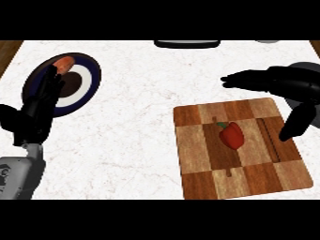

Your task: Pick the bell pepper from the cutting board and place it in the pan

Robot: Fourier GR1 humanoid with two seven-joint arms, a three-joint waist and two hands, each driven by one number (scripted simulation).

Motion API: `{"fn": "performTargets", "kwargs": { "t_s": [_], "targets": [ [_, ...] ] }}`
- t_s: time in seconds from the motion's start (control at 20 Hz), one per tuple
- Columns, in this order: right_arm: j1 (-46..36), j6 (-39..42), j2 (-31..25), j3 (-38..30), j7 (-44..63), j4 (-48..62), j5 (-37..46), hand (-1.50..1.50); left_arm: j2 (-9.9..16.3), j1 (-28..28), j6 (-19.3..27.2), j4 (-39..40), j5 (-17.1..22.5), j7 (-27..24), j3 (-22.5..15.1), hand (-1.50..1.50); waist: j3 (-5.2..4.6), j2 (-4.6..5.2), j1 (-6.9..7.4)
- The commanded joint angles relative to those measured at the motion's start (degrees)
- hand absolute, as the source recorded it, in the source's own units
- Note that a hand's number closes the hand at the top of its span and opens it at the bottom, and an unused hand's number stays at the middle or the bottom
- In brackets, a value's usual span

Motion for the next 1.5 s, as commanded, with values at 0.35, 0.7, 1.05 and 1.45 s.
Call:
{"fn": "performTargets", "kwargs": {
  "t_s": [0.35,0.7,1.05,1.45],
  "targets": [
    [-0.3,1.2,5.2,4.4,-6.9,6.7,10.4,-1.5,-1.0,-1.0,-0.1,-1.4,-2.2,1.5,0.3,0.0,0.01,0.1,0.15],
    [2.7,-2.4,8.2,5.0,-6.4,5.7,16.2,-1.5,-2.4,1.2,-0.7,-2.0,-3.1,1.6,0.4,0.0,0.01,-0.02,-0.09],
    [2.6,-3.6,7.4,6.2,-3.3,3.1,24.5,-1.5,-3.8,1.5,-1.2,2.3,-4.1,-3.2,1.7,0.0,-0.02,-0.06,-0.39],
    [5.1,-3.7,13.4,5.8,-1.6,5.1,31.8,-1.5,-4.1,1.6,-1.5,-4.6,-3.7,2.9,2.1,0.0,0.01,-0.11,-0.1]
  ]
}}
